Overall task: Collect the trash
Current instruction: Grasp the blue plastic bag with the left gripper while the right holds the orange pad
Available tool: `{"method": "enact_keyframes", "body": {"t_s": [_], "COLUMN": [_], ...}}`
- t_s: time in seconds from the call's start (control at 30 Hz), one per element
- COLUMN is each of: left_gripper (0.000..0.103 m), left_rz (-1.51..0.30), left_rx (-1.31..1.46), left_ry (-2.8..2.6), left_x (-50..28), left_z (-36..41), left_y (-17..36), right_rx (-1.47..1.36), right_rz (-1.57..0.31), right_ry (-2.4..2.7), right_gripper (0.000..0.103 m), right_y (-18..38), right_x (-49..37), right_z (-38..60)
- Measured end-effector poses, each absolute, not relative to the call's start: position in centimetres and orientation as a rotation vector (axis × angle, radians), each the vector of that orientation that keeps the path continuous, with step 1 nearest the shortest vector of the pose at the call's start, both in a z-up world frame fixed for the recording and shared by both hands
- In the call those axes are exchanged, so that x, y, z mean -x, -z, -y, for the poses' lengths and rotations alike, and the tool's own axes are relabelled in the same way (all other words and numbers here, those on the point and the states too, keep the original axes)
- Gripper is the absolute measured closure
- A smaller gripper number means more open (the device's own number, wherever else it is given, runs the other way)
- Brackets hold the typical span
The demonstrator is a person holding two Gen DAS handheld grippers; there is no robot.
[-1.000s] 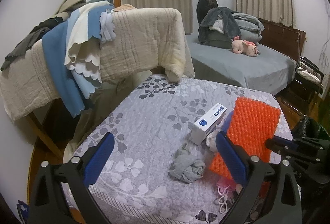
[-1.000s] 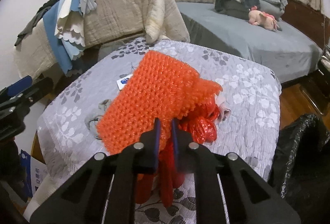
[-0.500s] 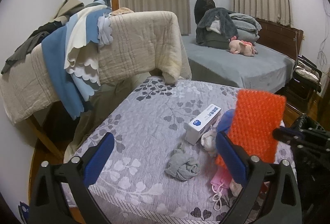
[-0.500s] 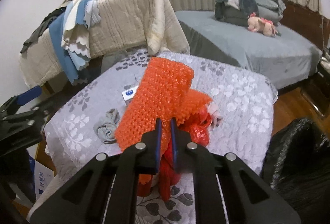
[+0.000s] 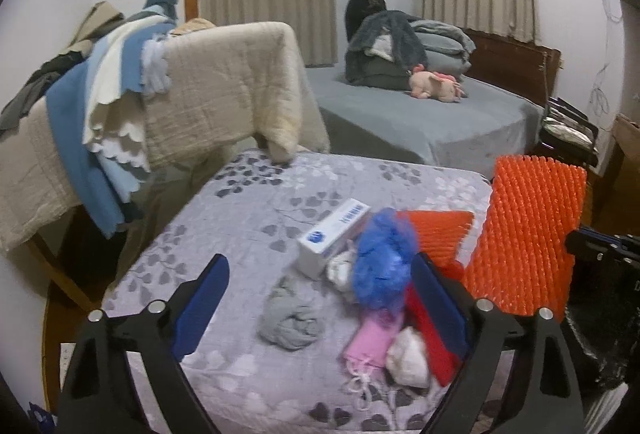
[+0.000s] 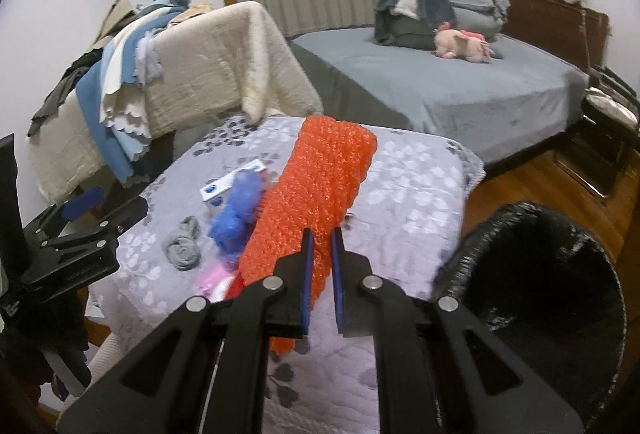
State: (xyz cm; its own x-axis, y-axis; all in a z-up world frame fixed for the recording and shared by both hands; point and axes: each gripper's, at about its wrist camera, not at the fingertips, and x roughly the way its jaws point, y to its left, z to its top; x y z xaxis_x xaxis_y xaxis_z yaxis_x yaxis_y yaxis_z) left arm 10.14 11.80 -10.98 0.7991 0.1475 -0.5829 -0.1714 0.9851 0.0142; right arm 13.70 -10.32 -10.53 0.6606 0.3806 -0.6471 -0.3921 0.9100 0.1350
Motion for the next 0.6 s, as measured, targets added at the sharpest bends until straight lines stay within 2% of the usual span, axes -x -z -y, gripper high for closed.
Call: {"method": "enact_keyframes", "body": {"t_s": [0.43, 0.6], "left_gripper": [0.026, 0.041], "left_rz": [-0.683, -0.761], "left_rx": [0.008, 0.007], "left_ry": [-0.096, -0.093], "left_x": [-15.6, -17.8], "left_z": [-8.4, -8.5], "left_y": [14.7, 17.3], "right_rx": [0.0, -0.007], "right_rz": [-0.787, -0.802], "right_ry": [-0.387, -0.386], "right_gripper": [0.095, 0.095], "right_y": [12.9, 13.4], "right_x": [-16.5, -17.4], "right_z": [12.4, 12.5]}}
